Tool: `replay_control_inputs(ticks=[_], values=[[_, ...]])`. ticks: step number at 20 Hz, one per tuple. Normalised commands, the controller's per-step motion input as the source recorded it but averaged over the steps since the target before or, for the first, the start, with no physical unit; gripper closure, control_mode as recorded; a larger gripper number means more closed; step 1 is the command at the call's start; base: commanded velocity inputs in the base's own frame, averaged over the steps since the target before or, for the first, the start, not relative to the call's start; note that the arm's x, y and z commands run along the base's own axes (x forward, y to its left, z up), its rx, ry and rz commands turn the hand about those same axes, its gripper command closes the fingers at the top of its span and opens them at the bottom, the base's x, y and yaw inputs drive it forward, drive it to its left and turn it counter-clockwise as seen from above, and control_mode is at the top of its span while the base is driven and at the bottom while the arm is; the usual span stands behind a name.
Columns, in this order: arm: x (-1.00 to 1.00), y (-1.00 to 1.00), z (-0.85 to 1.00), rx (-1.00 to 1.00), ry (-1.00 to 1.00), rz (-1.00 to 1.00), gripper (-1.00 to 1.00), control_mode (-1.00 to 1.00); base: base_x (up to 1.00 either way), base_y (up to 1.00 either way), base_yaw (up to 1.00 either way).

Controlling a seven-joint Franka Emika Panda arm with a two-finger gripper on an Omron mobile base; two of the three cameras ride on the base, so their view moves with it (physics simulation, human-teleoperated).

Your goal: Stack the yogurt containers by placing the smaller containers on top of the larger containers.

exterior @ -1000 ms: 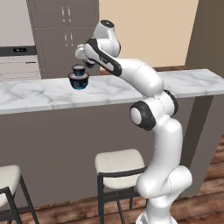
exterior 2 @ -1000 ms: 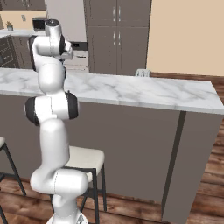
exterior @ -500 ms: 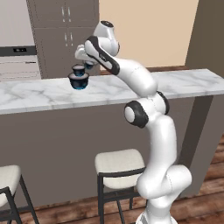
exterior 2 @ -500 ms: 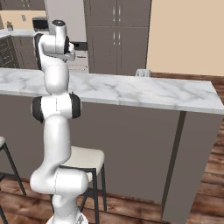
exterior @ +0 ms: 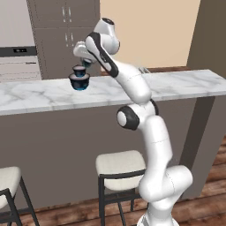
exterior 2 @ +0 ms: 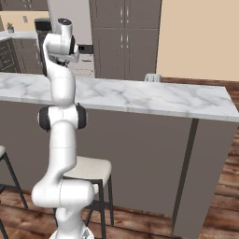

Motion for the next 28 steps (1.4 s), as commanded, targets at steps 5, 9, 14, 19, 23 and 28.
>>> replay_control_inputs(ticks=[5, 9, 14, 19, 23, 28], values=[[0.04, 0.08, 0.33, -0.01, 0.07, 0.02, 1.00, -1.00, 0.00, 0.00, 0.00], [0.04, 0.12, 0.02, -0.07, 0.09, 0.01, 1.00, -1.00, 0.00, 0.00, 0.00], [0.00, 0.09, 0.00, -0.11, 0.12, 0.01, 1.00, -1.00, 0.00, 0.00, 0.00], [0.03, 0.04, 0.08, -0.07, 0.06, 0.01, 1.00, -1.00, 0.00, 0.00, 0.00], [0.14, 0.00, 0.54, 0.00, 0.00, 0.00, 1.00, -1.00, 0.00, 0.00, 0.00], [0.28, 0.00, 0.73, 0.00, 0.00, 0.00, 1.00, -1.00, 0.00, 0.00, 0.00]])
